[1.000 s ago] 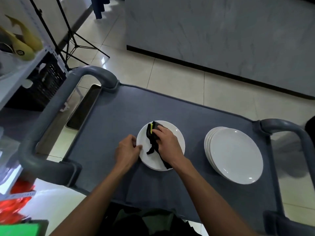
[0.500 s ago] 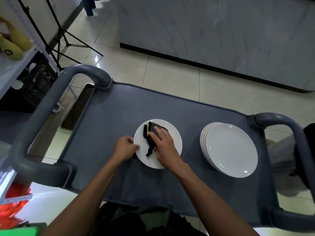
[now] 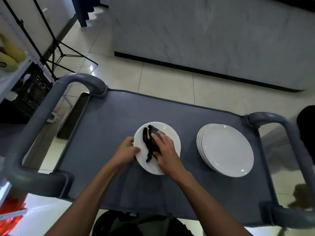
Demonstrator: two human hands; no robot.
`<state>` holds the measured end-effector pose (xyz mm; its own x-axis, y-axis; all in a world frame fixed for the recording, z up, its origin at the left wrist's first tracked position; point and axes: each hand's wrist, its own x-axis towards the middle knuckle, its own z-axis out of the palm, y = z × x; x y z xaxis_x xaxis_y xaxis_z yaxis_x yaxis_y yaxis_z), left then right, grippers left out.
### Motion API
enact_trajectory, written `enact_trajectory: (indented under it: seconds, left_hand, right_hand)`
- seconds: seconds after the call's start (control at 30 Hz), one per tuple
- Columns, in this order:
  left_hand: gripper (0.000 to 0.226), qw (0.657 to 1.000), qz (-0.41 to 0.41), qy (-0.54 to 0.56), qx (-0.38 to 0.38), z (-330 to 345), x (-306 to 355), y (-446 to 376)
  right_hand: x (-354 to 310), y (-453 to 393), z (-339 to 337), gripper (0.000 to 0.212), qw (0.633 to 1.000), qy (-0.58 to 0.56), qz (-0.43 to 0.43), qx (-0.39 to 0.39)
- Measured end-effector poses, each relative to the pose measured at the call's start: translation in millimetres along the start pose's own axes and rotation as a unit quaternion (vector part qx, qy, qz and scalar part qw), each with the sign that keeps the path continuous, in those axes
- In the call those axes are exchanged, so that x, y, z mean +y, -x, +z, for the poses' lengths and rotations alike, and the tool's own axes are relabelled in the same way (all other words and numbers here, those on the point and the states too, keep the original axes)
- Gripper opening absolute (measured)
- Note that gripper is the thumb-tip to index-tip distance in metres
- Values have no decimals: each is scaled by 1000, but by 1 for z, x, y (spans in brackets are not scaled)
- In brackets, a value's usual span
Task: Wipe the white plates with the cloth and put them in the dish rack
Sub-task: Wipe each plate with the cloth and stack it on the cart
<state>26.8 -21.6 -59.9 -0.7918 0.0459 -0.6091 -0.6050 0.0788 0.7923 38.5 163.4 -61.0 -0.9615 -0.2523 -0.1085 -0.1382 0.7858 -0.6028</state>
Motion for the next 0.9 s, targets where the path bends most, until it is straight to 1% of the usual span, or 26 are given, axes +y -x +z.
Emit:
enact_trajectory:
  seconds: [0.03,0.13,0.23,0.33,0.4,0.6,0.73,0.9]
  left_hand:
    - [29,1000,-2,12,-15,1,2,2]
    - [45,999,-5,15,-52,-1,2,7]
    - [49,998,-12,25,-63,-3,2,11]
    - [53,996,-3,42,-73,-3,1,14]
    - [52,996,8,52,-69,-2,1,17]
    - [44,995,40,89,-10,-1,11,19]
    - [48,992,68,101,-13,-4,27,22]
    - [49,990,92,105,-11,-5,35,28]
  right_hand:
    - [-1,2,0,67,1000,0,-3,5]
    - [-4,10,4,63,1000,8,-17,17]
    - [-10,15,9,69,999,16,-31,23]
    - [-14,15,8,66,998,19,-51,25]
    - [-16,14,5,64,998,22,-60,27]
    - [-25,-4,-13,62,991,64,-110,49]
    - [-35,-16,-28,60,986,78,-120,82]
    - [-43,-30,-46,61,983,83,-103,130]
